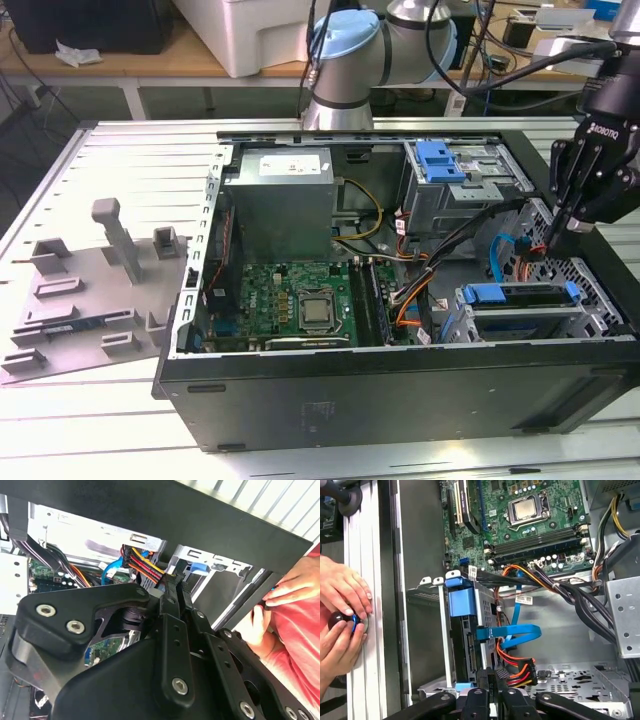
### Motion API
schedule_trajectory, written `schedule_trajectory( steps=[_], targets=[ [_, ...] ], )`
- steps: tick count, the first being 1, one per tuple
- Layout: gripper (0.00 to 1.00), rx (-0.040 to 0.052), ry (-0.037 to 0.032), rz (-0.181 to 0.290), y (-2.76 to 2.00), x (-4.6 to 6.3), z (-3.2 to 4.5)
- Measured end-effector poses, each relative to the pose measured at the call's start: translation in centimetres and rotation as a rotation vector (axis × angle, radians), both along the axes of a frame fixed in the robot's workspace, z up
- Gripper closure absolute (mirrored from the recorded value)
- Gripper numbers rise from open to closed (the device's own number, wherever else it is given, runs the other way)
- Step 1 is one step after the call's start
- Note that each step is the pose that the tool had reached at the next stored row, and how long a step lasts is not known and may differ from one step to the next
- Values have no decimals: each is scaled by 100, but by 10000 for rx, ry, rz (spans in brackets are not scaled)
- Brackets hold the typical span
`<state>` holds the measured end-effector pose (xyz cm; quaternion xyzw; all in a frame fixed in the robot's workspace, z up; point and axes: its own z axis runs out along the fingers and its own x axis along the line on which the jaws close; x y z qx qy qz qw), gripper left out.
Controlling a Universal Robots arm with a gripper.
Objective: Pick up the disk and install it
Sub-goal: 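Insert the disk into the insertion slot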
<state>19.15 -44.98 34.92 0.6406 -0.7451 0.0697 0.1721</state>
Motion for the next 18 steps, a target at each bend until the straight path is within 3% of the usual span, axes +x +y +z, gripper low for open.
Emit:
schedule_trajectory(
  steps=[4, 7, 10, 12, 15, 18],
  targets=[
    [84, 18, -10, 92, -1, -53, 1],
    [84, 69, -38, 165, -2, -85, 3],
    [84, 185, -80, 368, -8, -116, 9],
    [84, 202, -98, 443, -11, -139, 16],
    [84, 211, -169, 589, -39, -193, 21],
    [84, 318, -229, 748, -59, -201, 23]
  ],
)
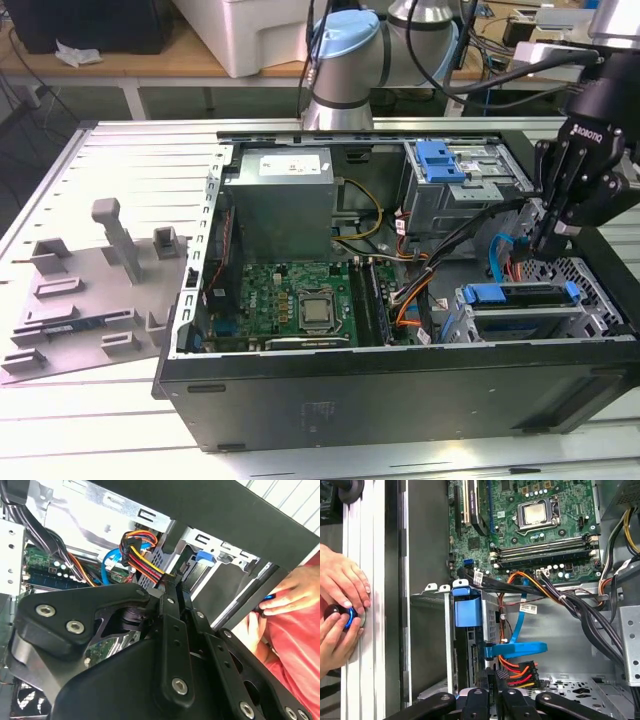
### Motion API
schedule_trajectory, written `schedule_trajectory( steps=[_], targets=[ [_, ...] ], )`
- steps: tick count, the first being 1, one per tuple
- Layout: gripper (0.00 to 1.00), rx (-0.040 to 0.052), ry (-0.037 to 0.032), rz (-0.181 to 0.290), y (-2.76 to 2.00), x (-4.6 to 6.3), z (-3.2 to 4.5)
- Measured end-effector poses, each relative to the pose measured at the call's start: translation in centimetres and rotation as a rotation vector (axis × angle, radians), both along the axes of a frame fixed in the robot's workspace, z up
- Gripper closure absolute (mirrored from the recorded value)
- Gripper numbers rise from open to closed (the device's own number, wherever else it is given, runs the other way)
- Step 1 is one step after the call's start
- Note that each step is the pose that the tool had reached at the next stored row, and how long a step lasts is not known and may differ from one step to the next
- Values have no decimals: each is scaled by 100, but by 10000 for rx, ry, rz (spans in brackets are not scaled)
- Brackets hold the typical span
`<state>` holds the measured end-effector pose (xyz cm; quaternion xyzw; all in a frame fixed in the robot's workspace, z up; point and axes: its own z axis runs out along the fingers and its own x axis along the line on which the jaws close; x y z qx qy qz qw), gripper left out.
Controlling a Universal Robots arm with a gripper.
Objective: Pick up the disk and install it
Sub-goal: 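Insert the disk into the insertion slot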
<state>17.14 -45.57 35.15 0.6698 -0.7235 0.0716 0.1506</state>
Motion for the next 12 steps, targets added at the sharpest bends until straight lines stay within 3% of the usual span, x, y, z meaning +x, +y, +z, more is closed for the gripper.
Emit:
schedule_trajectory(
  steps=[3, 5, 8, 9, 12],
  targets=[
    [84, 122, -41, 130, -7, -5, 1],
    [84, 224, -158, 223, -21, -49, 10],
    [84, 366, -394, 325, -34, -64, 13],
    [84, 421, -551, 341, -41, -80, 17],
    [84, 560, -897, 343, -53, -137, 20]
  ],
)
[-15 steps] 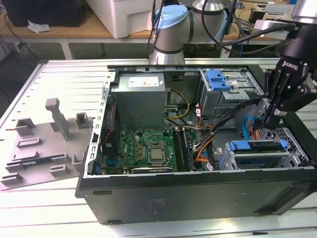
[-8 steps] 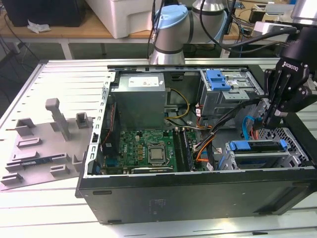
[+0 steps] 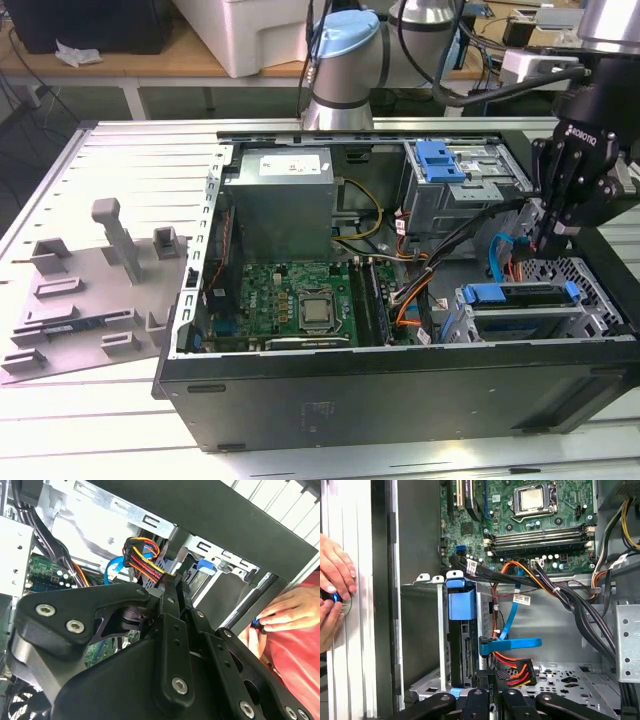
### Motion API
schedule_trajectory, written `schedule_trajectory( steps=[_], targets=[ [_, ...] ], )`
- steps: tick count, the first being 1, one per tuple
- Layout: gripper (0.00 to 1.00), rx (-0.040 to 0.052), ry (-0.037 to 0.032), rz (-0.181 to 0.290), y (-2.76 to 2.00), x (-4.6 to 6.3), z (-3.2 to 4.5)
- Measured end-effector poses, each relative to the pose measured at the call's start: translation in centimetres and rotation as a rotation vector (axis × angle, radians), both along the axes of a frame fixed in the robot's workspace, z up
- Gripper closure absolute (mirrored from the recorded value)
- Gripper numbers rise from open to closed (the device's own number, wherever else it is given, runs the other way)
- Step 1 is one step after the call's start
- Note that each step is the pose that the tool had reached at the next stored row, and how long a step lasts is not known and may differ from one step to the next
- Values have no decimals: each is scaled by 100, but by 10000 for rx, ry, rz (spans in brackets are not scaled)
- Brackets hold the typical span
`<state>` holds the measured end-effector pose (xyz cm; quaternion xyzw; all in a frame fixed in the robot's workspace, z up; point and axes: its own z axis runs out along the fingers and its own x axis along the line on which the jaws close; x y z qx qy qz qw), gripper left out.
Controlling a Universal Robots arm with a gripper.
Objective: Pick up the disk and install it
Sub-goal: 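Insert the disk into the insertion slot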
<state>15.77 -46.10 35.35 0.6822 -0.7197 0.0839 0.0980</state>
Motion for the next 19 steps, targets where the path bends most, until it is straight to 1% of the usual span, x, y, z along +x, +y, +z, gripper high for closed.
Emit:
schedule_trajectory(
  steps=[1, 4, 5, 6, 7, 9, 12, 14, 16, 17, 19],
  targets=[
    [84, 68, -111, 1, -9, -22, 2],
    [84, 183, -303, 1, -51, -93, 12],
    [84, 245, -370, 0, -71, -107, 12],
    [84, 294, -407, 0, -91, -112, 12],
    [84, 334, -438, 0, -115, -119, 13],
    [84, 383, -507, 0, -170, -146, 16],
    [84, 440, -601, 0, -225, -184, 16],
    [84, 461, -629, -1, -240, -196, 16],
    [84, 525, -667, 0, -274, -205, 16],
    [84, 550, -676, 0, -278, -205, 16],
    [84, 550, -676, -2, -279, -207, 17]
  ],
)
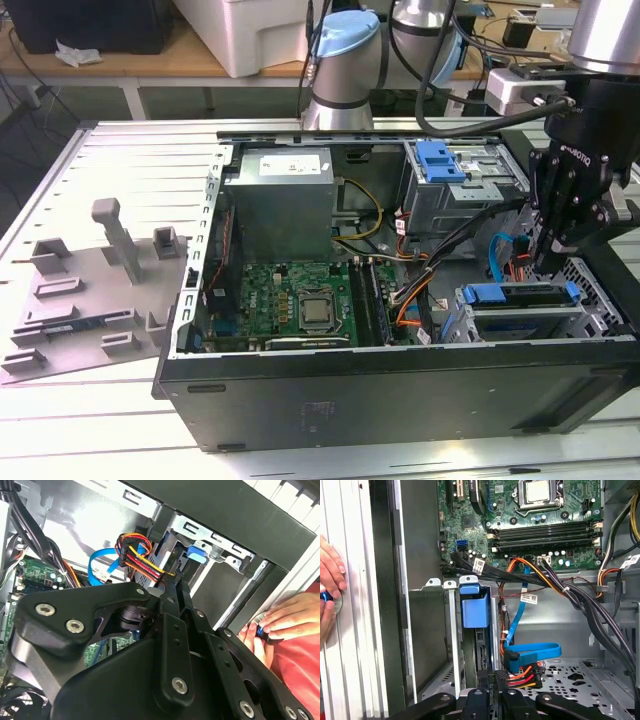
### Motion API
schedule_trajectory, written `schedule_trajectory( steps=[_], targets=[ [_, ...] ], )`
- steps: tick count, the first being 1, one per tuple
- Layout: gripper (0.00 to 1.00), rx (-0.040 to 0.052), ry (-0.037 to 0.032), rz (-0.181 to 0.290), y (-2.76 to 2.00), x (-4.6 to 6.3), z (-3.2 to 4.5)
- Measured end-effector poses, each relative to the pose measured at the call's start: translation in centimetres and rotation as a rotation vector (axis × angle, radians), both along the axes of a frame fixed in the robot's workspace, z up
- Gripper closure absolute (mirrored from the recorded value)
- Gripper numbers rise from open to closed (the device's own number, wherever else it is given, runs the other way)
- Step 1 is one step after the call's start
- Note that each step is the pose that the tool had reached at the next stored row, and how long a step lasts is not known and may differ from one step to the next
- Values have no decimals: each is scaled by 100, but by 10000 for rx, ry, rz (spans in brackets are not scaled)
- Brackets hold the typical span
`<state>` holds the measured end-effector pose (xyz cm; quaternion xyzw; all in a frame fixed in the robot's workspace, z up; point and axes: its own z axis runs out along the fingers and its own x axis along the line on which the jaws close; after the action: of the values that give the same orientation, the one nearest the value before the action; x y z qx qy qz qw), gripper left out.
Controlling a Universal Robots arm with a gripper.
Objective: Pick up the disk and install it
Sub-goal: 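Insert the disk into the insertion slot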
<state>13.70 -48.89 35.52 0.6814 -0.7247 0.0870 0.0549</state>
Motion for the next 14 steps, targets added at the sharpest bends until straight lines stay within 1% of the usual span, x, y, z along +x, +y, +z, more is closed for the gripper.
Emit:
schedule_trajectory(
  steps=[7, 11, 14],
  targets=[
    [84, 2, 0, 0, -10, 0, 0],
    [84, 2, 0, 1, -51, 0, -1],
    [84, 2, 0, 1, -54, -1, -2]
  ],
)
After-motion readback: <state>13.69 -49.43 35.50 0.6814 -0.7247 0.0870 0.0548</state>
